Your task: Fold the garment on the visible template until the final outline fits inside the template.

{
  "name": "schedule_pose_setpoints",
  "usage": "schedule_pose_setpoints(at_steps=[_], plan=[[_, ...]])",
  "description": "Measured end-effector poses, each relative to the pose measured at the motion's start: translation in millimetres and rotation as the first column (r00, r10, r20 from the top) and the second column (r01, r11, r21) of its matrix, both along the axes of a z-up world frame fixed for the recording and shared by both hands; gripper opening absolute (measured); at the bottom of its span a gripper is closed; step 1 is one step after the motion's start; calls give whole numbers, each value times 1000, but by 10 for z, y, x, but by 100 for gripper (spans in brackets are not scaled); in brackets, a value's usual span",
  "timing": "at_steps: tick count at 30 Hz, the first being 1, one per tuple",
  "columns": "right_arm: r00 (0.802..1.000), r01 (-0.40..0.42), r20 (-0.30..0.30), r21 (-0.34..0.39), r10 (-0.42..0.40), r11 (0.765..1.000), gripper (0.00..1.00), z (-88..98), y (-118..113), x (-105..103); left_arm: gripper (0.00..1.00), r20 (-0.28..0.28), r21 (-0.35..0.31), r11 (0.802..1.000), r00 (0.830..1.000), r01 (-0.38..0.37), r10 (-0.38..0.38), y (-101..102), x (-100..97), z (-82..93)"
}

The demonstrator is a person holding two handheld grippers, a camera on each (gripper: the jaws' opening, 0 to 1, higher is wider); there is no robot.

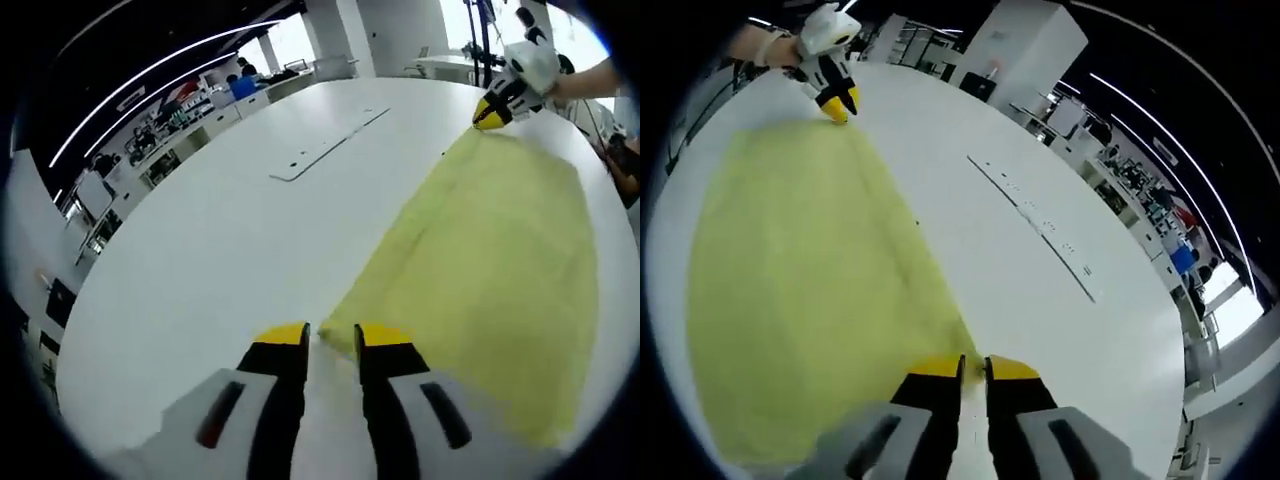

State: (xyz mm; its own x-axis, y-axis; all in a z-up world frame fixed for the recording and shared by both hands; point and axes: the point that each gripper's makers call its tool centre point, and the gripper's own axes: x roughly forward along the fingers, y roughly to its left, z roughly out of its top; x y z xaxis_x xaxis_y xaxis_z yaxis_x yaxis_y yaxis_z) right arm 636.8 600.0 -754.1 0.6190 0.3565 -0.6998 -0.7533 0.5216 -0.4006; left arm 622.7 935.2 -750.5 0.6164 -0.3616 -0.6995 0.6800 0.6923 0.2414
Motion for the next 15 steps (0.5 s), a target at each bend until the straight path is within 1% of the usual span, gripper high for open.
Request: schedule_pose_setpoints(at_steps=[1,2,3,4,6,7,8,9,10,11,12,13,14,15], plan=[[1000,16,-11,29,-16,999,19,13,4,-17,29,0,-15,1000,1000,-2,2,0,-20,16],[1000,22,-13,40,-21,999,22,25,-1,-25,29,-3,-41,999,1000,-9,9,-18,-43,31],[1000,24,-14,64,-24,998,24,48,3,-32,31,1,-85,996,1000,-22,23,-35,-58,57],[999,37,-23,89,-35,995,26,58,9,-49,34,-1,-110,993,999,-37,37,-23,-61,70],[998,55,-44,179,-47,982,32,103,57,-85,40,-33,-199,978,998,-68,62,-34,-108,96],[997,64,-53,199,-55,978,35,116,57,-95,45,-52,-267,960,996,-80,69,-64,-140,133],[995,78,-79,241,-61,967,40,136,74,-132,51,-55,-305,948,996,-90,77,-69,-147,171],[994,87,-92,275,-64,958,43,154,93,-148,56,-59,-330,939,995,-94,79,-70,-166,200],[991,106,-109,311,-75,945,46,177,94,-171,59,-59,-351,932,996,-90,73,-66,-178,231],[990,113,-122,330,-76,937,50,187,99,-193,62,-64,-374,922,995,-96,78,-63,-195,262],[987,126,-135,358,-82,925,52,205,102,-214,68,-60,-386,918,995,-95,78,-45,-215,302],[987,130,-139,370,-84,920,55,217,101,-226,71,-51,-396,914,996,-93,79,-35,-230,336],[987,129,-141,398,-79,908,59,244,115,-248,74,-51,-407,909,996,-93,79,-23,-253,369],[986,132,-145,401,-79,907,61,248,112,-262,78,-55,-406,909,995,-93,77,-9,-270,370]])
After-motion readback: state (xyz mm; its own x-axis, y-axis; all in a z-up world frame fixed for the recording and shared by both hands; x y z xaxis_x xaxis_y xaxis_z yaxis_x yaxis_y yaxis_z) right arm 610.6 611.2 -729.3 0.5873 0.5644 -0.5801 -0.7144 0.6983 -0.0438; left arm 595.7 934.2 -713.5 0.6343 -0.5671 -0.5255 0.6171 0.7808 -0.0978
